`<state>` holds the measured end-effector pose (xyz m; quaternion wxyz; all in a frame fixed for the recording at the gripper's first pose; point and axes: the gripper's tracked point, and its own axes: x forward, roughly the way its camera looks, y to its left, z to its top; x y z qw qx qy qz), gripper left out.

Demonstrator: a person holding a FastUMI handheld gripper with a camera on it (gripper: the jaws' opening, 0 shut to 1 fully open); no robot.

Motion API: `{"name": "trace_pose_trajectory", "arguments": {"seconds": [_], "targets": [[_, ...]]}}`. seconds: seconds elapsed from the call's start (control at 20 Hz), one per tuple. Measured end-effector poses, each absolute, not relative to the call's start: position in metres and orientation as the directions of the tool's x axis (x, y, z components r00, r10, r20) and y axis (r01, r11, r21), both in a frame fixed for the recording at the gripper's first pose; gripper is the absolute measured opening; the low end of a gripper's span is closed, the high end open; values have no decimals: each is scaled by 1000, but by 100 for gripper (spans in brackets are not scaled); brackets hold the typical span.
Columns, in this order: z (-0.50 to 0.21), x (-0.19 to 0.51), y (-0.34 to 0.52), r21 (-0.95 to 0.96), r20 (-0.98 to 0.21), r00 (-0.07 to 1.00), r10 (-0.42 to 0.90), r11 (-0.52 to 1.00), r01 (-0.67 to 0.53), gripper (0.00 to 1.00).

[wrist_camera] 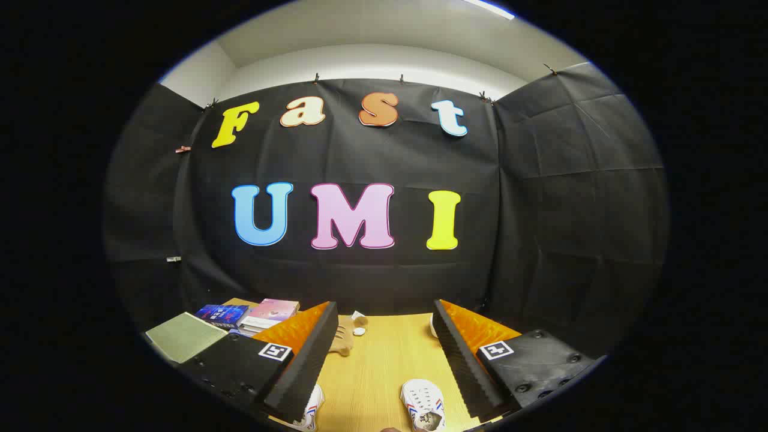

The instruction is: Open the storage box then place both shoes into the box .Put the left shoe in first, then the right shoe, with the right side of both shoes facing outward in a uniform manner.

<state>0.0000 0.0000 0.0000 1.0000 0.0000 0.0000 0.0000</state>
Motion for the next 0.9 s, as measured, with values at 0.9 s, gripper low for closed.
{"name": "trace_pose_trajectory", "arguments": {"seconds": [0.9], "targets": [[-20,0,34,17,-69,996,59,998,-58,97]]}}
